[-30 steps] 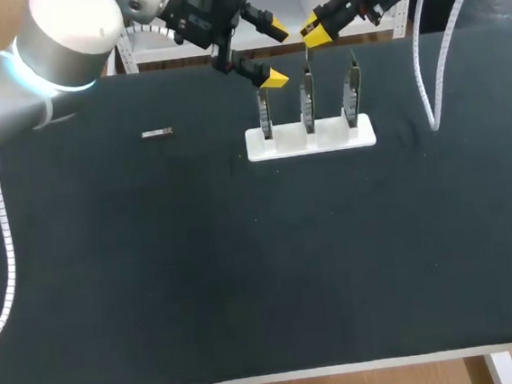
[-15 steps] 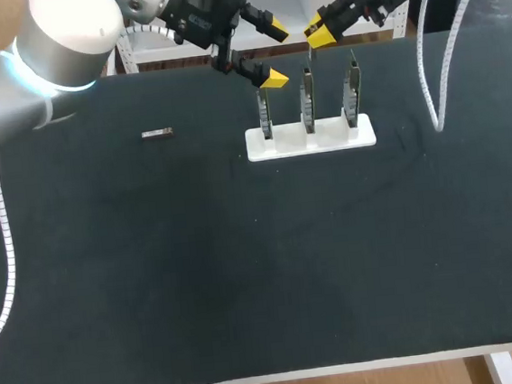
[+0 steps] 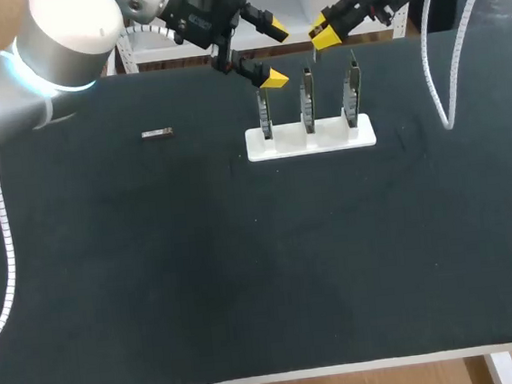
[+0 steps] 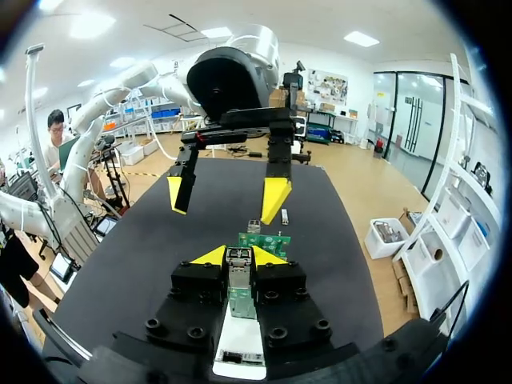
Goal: Pick up the optical module with the left hand, and insert it into the network port with the right hand.
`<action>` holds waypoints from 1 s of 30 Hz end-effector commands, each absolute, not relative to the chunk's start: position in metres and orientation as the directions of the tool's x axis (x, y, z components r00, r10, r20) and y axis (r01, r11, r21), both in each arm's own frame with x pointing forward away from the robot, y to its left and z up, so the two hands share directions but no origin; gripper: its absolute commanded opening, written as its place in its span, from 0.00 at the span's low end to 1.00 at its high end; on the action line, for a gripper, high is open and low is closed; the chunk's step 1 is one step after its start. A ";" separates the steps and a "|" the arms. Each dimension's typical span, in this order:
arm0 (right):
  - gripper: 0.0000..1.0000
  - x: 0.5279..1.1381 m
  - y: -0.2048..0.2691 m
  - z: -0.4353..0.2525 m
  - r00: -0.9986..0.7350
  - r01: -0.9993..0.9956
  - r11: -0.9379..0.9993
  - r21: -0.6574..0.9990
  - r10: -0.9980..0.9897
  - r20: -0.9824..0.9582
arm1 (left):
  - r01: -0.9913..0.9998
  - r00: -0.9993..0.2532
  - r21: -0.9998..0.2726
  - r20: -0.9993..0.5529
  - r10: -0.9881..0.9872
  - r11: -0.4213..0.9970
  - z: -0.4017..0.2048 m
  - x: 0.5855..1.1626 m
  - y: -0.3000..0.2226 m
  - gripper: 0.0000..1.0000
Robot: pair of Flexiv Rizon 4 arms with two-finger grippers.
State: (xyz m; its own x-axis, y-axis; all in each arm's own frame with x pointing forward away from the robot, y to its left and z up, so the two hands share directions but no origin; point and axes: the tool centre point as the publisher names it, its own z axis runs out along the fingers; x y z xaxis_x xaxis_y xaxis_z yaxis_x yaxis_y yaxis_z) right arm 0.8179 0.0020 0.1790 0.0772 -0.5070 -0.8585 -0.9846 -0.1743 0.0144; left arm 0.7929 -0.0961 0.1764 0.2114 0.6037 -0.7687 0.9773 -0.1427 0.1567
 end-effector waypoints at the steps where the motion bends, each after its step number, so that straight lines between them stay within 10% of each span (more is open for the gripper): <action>1: 0.00 0.808 0.008 0.179 0.092 -0.985 -0.174 -0.002 -0.508 -0.856 | 0.977 0.213 0.157 -0.767 0.605 -0.144 0.177 0.793 -0.096 1.00; 30: 0.00 0.815 0.015 0.173 0.075 -0.987 -0.159 0.009 -0.516 -0.854 | 0.977 0.213 0.157 -0.767 0.605 -0.144 0.177 0.793 -0.096 1.00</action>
